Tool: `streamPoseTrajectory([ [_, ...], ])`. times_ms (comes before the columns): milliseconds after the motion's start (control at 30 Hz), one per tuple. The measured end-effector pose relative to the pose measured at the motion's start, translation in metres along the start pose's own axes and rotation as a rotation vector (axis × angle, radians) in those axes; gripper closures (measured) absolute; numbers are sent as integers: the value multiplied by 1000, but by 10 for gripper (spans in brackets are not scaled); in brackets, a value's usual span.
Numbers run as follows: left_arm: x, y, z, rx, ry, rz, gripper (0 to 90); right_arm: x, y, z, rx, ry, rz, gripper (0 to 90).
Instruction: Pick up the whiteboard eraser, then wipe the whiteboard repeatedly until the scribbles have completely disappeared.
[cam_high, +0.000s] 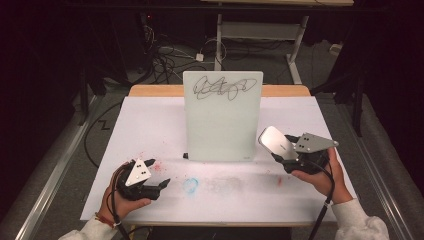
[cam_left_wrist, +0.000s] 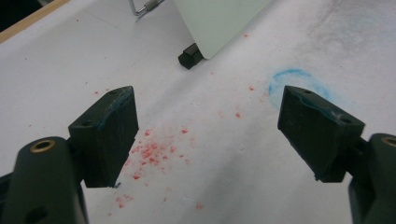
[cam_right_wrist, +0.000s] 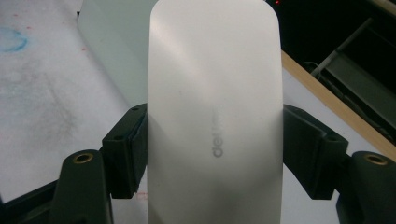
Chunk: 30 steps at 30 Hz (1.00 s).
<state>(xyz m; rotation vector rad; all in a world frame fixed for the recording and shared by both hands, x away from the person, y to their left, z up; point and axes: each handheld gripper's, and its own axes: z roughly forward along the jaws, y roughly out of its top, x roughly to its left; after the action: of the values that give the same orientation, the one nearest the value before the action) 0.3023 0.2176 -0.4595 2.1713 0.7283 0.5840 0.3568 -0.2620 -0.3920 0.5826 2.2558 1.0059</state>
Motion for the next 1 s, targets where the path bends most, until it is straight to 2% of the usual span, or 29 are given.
streamPoseTrajectory([
  [33, 0, 0, 0, -5, 9, 13, 195, 1, 1, 0, -8, -9, 0, 312],
  [167, -2, -1, 1, 3, 1, 6, 196, 6, 4, 1, -33, -22, 10, 312],
  [300, -2, -2, 1, 1, 12, 20, 196, 9, 6, 2, -56, -19, 15, 313],
  [367, -2, -3, 0, 4, 5, 6, 196, 9, 6, 3, -58, -18, 17, 312],
  [467, -3, -4, -1, 4, 3, 8, 196, 11, 7, 5, -80, -4, 25, 312],
  [533, -2, -4, -1, 4, 16, 21, 198, 12, 8, 6, -90, 8, 26, 312],
  [633, -2, -4, -2, 2, 19, 20, 200, 15, 10, 7, -96, 0, 15, 312],
  [900, -4, -4, -1, 16, 43, 25, 205, 27, 20, 10, -134, -69, -4, 312],
  [1000, -4, -4, -1, 14, 40, 22, 205, 32, 25, 11, -154, -112, -18, 312],
])
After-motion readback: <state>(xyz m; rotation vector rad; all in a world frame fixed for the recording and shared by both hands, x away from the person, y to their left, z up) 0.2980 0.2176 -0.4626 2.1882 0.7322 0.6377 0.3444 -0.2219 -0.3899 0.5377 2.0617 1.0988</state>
